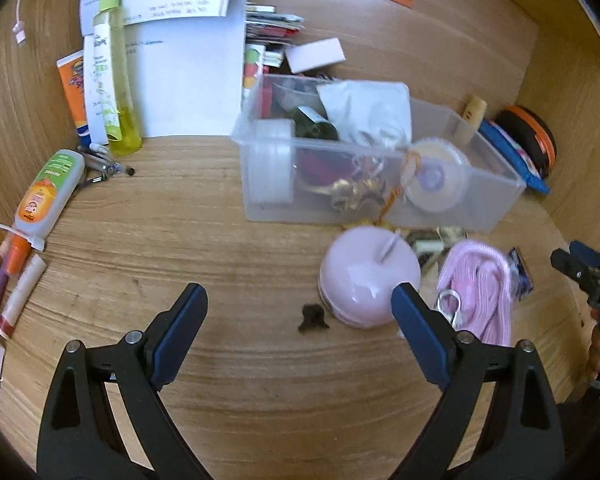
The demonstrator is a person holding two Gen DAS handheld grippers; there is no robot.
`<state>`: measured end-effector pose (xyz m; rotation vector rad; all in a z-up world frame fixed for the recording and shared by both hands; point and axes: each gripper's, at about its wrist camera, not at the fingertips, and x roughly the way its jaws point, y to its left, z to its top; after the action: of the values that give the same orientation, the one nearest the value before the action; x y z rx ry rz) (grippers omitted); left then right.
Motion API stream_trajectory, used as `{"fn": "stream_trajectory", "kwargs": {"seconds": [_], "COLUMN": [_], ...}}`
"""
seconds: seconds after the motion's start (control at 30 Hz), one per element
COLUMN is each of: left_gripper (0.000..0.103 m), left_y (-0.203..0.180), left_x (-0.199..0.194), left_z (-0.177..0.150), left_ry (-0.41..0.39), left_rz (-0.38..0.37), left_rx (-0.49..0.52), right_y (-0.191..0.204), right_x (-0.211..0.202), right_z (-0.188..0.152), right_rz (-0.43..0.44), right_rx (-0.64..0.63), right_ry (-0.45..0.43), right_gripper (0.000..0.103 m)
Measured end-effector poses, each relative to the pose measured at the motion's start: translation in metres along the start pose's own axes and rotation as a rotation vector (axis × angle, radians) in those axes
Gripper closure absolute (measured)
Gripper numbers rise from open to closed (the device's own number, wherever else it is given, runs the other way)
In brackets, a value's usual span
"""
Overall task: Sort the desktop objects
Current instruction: 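Withdraw both open tools from the box toward the loose items, then grasp the pink round case with the left tool while the right tool grasps the blue Max pack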
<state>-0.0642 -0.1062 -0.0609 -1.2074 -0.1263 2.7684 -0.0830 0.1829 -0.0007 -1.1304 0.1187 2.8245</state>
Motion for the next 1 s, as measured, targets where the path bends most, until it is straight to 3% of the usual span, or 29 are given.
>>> {"fn": "stream_trajectory", "kwargs": {"seconds": [0.3, 0.57, 0.8, 1.0], "left_gripper": [0.009, 0.009, 0.009, 0.009], "left_y": [-0.010, -0.022, -0.032, -0.033], "left_x": [0.008, 0.019, 0.035, 0.045], "left_z": [-0.002, 0.006, 0.013, 0.019], "left_ry": [0.034, 0.071, 0.098, 0.105], "left_rz": [0.018, 0.036, 0.041, 0.029], "left_rx": [0.073, 0.153, 0.191, 0.165], "right_y": [0.012, 0.044, 0.038, 0.032], "right_x": [0.005, 0.025, 0.030, 0.035], "right_z": [-0.005, -0.004, -0.004, -0.002], "right_rz": [0.089, 0.111, 0.125, 0.135], "right_rx": [-0.005, -0.102, -0.082, -0.075], "right_ry": [0.020, 0.076, 0.093, 0.114], "right_gripper": [0.004, 0.024, 0.034, 0.048]}}
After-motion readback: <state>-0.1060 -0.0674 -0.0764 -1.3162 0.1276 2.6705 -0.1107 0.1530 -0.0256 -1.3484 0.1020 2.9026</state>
